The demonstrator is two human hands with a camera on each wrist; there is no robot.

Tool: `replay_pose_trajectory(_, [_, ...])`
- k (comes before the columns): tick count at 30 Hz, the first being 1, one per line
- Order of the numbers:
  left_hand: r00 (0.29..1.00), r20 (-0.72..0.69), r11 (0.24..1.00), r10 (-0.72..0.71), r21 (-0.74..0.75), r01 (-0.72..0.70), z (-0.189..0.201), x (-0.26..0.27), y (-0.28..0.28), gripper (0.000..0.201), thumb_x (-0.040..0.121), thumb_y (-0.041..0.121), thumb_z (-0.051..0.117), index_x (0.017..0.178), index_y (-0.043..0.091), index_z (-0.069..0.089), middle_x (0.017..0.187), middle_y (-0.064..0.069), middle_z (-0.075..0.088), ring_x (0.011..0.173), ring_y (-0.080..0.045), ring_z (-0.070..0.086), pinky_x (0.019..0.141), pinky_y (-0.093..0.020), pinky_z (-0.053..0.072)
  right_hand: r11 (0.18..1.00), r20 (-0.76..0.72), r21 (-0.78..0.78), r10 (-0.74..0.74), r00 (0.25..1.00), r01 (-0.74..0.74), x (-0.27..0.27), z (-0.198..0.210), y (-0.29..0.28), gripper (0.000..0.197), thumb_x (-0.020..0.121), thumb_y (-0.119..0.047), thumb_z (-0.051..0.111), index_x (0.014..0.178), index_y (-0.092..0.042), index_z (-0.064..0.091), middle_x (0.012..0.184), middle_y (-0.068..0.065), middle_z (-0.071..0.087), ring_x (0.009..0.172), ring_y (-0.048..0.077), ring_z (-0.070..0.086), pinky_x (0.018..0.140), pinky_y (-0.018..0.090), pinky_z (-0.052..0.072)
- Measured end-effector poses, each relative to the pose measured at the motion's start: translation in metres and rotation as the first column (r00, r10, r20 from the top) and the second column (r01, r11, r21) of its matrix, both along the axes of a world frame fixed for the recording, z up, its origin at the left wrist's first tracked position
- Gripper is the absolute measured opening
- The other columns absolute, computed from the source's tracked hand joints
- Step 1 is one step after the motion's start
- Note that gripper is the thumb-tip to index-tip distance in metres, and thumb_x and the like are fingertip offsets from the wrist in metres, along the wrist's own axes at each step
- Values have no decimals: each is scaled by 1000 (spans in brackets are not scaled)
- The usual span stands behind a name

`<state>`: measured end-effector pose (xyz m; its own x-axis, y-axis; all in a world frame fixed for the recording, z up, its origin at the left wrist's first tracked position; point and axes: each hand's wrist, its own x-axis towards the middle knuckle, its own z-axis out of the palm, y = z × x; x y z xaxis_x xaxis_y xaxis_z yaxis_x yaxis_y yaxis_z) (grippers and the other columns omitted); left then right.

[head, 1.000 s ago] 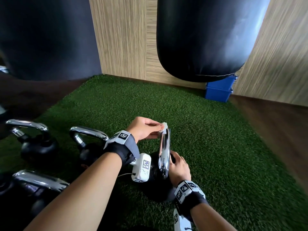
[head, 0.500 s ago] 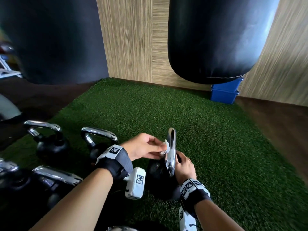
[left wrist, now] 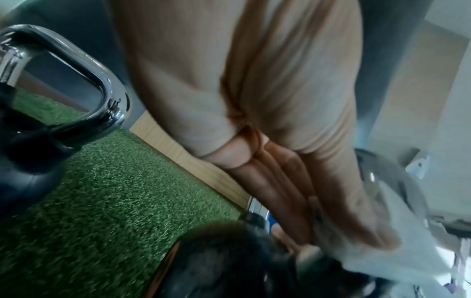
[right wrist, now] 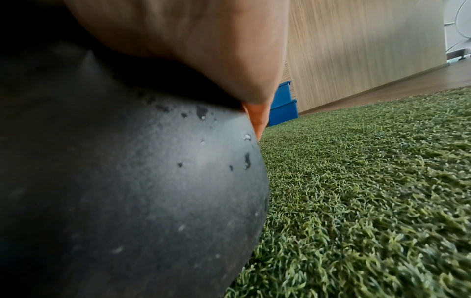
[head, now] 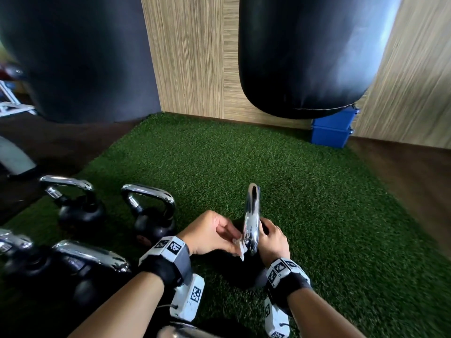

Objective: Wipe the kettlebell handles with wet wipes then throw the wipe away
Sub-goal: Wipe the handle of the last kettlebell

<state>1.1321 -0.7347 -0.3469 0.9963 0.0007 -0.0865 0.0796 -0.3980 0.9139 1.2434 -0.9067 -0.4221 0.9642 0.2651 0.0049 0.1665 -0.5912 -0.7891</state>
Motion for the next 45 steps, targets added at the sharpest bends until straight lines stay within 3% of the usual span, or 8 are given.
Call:
replay_pose_trajectory(11, [998, 44, 996, 35, 76, -38, 6, -1, 2, 22, 72, 17, 92, 74, 35, 79, 85, 5, 80, 78, -3, 72, 75, -17, 54, 951, -138, -230, 176, 975, -205, 1, 31, -17, 48, 96, -60, 44, 139, -41, 51, 136, 3, 62, 125, 26, 58, 107, 37, 43])
replay_pose_trajectory(15, [967, 204, 980, 153, 91, -175, 35, -1, 19, 30, 71, 17, 92, 82, 43, 80, 92, 14, 79, 84, 3, 71, 82, -13, 50, 995, 4, 42, 96, 995, -96, -9, 72, -43, 12, 89, -23, 71, 96, -32, 74, 102, -4, 76, 92, 12, 70, 89, 36, 58])
replay_pose_trajectory(19, [944, 254, 977, 211, -39, -208, 64, 1, 23, 35, 75, 7, 88, 89, 38, 82, 96, 6, 80, 93, -8, 72, 89, -26, 56, 915, 244, 370, 74, 967, -163, -38, 124, -45, 15, 85, -17, 78, 93, -29, 78, 95, -12, 76, 86, 5, 70, 84, 33, 59])
replay_pose_trajectory(24, [953, 287, 991, 92, -124, -58, 87, -2, -2, 36, 76, -2, 83, 91, 31, 82, 92, 2, 80, 86, -5, 72, 74, -16, 55, 863, 329, 404, 174, 928, -305, -65, 157, -42, 26, 76, -31, 86, 101, -34, 80, 99, -18, 76, 86, -3, 71, 81, 24, 58])
replay_pose_trajectory(30, [972, 236, 989, -17, -141, 52, 90, -8, -16, 46, 74, -20, 77, 104, 12, 66, 104, -9, 79, 97, -17, 75, 81, -25, 58, 789, 188, 566, 160, 969, -240, -66, 143, -46, 35, 69, -22, 91, 102, -22, 79, 91, -8, 79, 84, 6, 75, 83, 30, 61])
replay_pose_trajectory(34, [985, 146, 995, -96, -8, 99, 84, -3, -5, 48, 78, -21, 72, 102, 17, 55, 105, -6, 79, 100, -15, 74, 86, -28, 57, 722, 89, 652, 230, 969, -232, -60, 130, -54, 26, 74, -5, 86, 98, -13, 79, 89, 5, 79, 88, 30, 76, 87, 49, 60])
replay_pose_trajectory(39, [994, -88, 807, 69, 590, -4, 56, 10, 10, 70, 58, 17, 96, 112, 36, 55, 112, 18, 67, 108, -11, 64, 91, -29, 53, 725, -35, 681, 172, 984, -103, -41, 107, -72, 25, 75, -1, 83, 97, -10, 78, 91, 13, 78, 86, 30, 74, 89, 50, 59])
replay_pose_trajectory(45, [978, -143, 703, -151, 680, 208, -2, 33, -34, 121, 41, 81, 82, 145, 34, 42, 147, 7, 49, 137, -16, 46, 116, -32, 39, 785, -122, 618, 65, 990, 25, -13, 78, -72, 23, 67, -6, 86, 86, -16, 78, 84, 7, 78, 80, 25, 74, 77, 37, 62])
